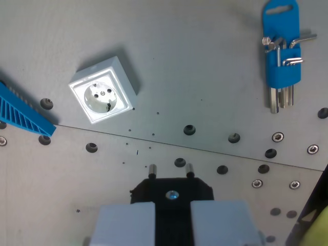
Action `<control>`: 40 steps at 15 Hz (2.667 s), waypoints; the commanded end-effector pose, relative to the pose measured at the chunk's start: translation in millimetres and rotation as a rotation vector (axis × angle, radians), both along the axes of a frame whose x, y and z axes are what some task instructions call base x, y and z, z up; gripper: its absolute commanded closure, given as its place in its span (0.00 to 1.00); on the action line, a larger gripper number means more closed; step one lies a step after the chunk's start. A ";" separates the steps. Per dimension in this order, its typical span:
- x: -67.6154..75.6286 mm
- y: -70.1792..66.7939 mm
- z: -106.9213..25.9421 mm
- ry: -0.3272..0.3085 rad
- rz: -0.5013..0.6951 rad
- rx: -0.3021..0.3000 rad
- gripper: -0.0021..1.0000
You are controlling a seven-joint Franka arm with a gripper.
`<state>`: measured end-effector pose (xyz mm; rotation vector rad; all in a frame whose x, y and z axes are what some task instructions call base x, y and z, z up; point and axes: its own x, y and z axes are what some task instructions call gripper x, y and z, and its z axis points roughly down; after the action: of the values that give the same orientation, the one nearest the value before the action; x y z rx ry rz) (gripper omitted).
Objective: Move above the white socket
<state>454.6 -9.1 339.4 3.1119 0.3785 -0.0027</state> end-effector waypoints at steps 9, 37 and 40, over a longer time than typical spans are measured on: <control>-0.8 0.6 -2.0 -0.001 0.013 0.000 1.00; -31.4 29.3 -101.3 -0.045 0.263 -0.004 1.00; -36.5 34.0 -116.5 -0.045 0.295 -0.005 1.00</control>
<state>421.2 23.6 229.6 3.0659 0.6630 -0.0633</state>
